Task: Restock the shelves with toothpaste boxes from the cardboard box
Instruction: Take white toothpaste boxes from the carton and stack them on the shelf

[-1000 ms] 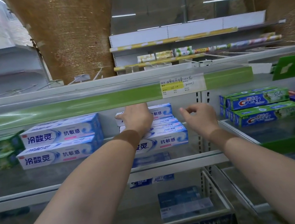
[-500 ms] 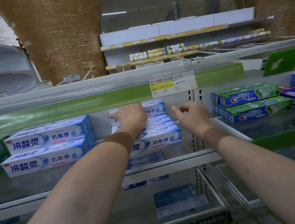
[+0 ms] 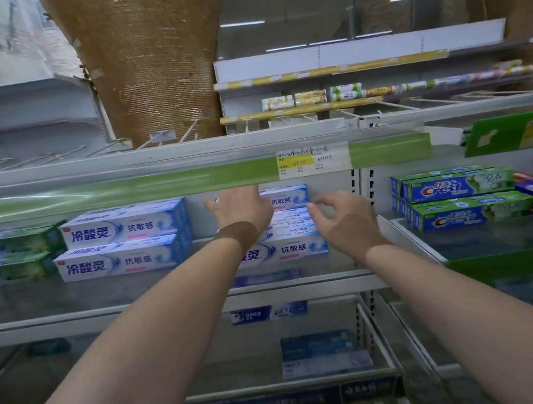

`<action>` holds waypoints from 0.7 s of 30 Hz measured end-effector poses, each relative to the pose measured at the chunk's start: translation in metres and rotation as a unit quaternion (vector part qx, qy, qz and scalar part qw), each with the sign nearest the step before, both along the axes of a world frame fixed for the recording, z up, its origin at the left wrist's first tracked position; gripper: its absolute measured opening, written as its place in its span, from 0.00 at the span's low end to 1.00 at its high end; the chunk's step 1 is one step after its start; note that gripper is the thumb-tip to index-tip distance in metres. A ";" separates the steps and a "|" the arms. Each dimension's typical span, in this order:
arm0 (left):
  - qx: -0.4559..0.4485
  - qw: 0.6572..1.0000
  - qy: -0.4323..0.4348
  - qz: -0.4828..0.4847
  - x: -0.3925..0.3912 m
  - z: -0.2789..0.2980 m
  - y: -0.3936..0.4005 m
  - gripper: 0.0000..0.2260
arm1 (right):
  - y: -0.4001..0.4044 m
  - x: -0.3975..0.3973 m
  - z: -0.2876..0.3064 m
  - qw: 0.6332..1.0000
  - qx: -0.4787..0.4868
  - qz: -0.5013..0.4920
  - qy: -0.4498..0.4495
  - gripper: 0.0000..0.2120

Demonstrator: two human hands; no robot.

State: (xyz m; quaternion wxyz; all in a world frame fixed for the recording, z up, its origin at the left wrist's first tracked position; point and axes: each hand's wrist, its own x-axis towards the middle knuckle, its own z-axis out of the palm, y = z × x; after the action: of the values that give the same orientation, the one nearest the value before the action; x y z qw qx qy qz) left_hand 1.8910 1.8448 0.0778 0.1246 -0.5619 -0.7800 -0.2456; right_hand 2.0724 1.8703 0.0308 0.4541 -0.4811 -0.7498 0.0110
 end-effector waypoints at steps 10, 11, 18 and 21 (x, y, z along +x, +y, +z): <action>0.012 0.997 0.035 0.063 -0.016 -0.028 -0.098 0.19 | -0.054 -0.051 -0.006 0.988 -0.007 0.074 -0.137 0.19; 0.016 0.997 0.030 0.072 -0.020 -0.030 -0.110 0.19 | -0.063 -0.058 -0.007 0.986 0.002 0.086 -0.143 0.18; 0.059 0.988 0.014 0.144 -0.075 -0.045 -0.185 0.18 | -0.112 -0.129 -0.022 0.974 0.055 0.182 -0.125 0.17; 0.070 0.984 0.004 0.165 -0.112 -0.060 -0.224 0.19 | -0.136 -0.168 -0.032 0.965 0.070 0.219 -0.128 0.15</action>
State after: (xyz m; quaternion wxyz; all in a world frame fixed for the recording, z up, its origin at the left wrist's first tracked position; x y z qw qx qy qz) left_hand 1.7791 1.6204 0.0175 0.2057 -0.4165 -0.8422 -0.2738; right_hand 1.9040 1.7345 -0.0010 0.3739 -0.2691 -0.8875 -0.0039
